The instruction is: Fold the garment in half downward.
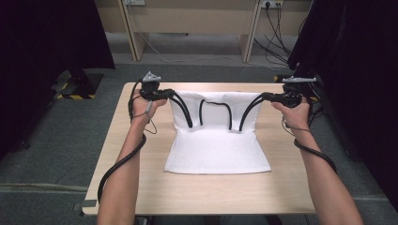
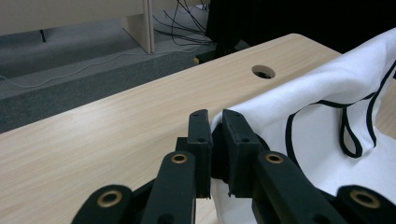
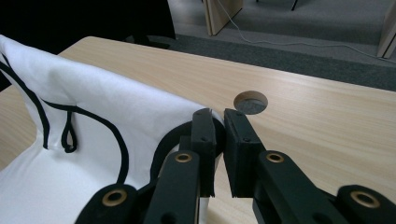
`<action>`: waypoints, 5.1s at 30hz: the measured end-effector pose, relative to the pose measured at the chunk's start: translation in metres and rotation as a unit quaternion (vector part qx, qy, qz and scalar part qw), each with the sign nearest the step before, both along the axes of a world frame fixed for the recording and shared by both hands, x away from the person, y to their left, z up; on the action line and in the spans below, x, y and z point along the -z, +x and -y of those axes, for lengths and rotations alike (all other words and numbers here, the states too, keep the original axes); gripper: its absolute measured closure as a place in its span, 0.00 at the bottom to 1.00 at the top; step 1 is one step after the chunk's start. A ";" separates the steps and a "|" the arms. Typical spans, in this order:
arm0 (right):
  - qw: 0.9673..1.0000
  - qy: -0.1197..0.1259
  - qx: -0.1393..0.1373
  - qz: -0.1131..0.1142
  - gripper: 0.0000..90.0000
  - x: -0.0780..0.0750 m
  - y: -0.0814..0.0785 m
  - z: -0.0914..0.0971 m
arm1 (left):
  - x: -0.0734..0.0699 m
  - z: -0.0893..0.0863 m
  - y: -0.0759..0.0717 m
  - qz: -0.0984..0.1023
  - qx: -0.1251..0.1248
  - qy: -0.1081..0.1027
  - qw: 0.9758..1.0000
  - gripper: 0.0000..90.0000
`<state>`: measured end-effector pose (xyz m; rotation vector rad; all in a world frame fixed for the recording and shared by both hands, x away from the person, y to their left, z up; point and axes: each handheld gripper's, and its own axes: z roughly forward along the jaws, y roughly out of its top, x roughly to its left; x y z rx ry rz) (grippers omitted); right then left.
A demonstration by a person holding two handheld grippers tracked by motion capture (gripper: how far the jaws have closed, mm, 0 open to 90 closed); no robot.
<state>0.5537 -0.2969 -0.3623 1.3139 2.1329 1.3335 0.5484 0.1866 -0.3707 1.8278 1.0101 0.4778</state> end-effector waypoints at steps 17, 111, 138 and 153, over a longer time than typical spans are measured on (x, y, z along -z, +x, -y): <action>0.999 -0.021 -0.021 -0.018 0.93 0.033 -0.017 0.001 | 0.029 0.007 -0.022 -0.013 0.031 0.049 0.998 0.91; 0.993 -0.062 -0.102 0.023 0.94 0.048 -0.113 0.004 | 0.033 0.012 -0.127 0.018 0.115 0.150 0.982 0.92; 0.991 -0.066 -0.115 0.031 0.94 0.052 -0.137 0.009 | 0.035 0.010 -0.156 0.027 0.129 0.161 0.978 0.92; 0.987 -0.080 -0.133 0.031 0.94 0.055 -0.155 0.009 | 0.045 0.011 -0.179 0.026 0.143 0.176 0.974 0.92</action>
